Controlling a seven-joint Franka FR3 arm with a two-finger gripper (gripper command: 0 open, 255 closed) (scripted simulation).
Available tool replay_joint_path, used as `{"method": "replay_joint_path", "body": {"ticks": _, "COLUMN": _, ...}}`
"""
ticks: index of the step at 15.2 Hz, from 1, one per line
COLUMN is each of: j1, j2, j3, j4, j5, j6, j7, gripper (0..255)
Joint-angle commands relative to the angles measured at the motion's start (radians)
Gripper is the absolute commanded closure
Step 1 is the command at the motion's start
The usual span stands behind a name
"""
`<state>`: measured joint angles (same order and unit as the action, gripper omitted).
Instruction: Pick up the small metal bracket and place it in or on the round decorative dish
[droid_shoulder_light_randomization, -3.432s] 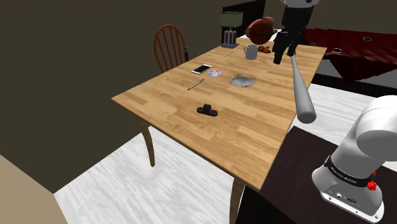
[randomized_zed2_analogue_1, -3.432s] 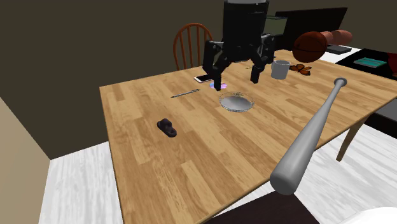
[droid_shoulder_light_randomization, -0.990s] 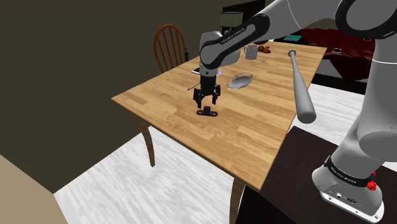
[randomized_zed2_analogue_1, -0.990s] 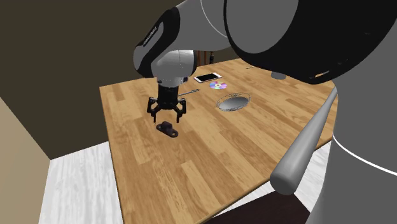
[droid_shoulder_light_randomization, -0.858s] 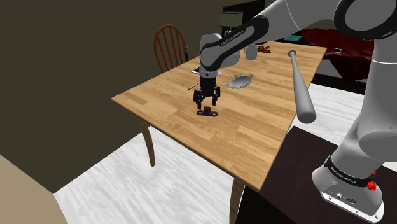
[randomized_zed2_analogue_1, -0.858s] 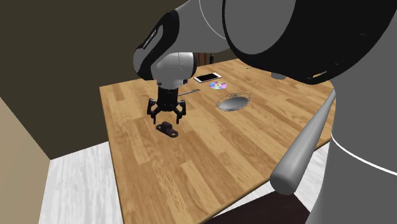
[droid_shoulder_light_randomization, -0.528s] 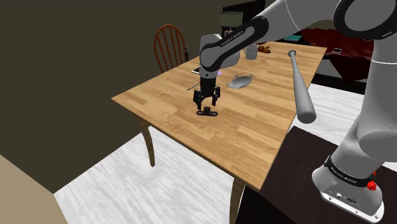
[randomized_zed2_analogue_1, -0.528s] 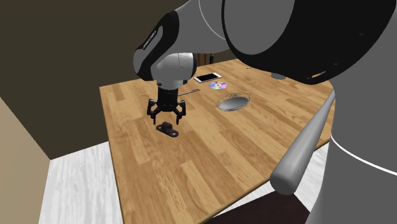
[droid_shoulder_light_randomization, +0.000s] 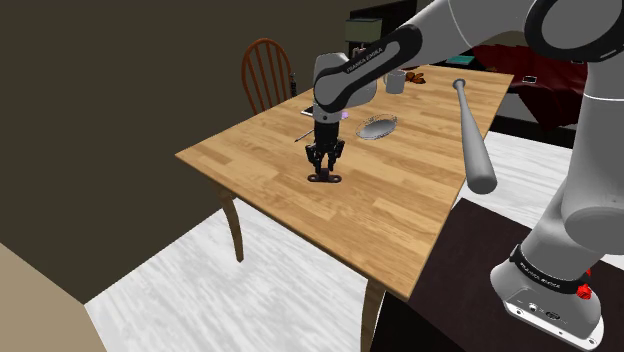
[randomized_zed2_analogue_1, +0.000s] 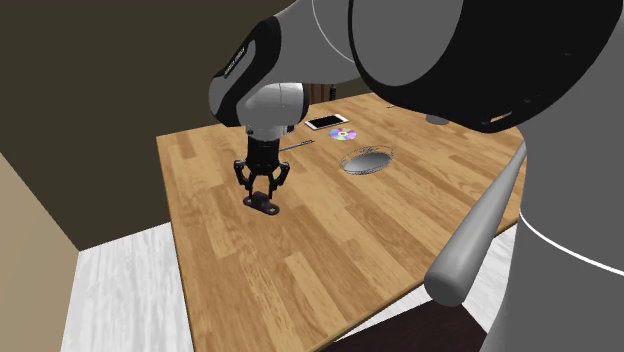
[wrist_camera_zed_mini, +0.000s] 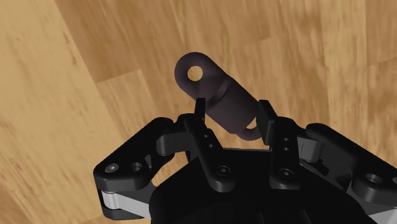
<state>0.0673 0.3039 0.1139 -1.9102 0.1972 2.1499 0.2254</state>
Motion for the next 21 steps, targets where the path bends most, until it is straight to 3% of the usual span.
{"method": "replay_joint_path", "body": {"ticks": 1, "j1": 0.000, "j2": 0.001, "j3": 0.000, "j4": -0.001, "j5": 0.000, "j6": 0.000, "j7": 0.000, "gripper": 255}}
{"method": "replay_joint_path", "body": {"ticks": 21, "j1": -0.006, "j2": -0.096, "j3": -0.002, "j4": 0.116, "j5": -0.009, "j6": -0.211, "j7": 0.035, "gripper": 255}}
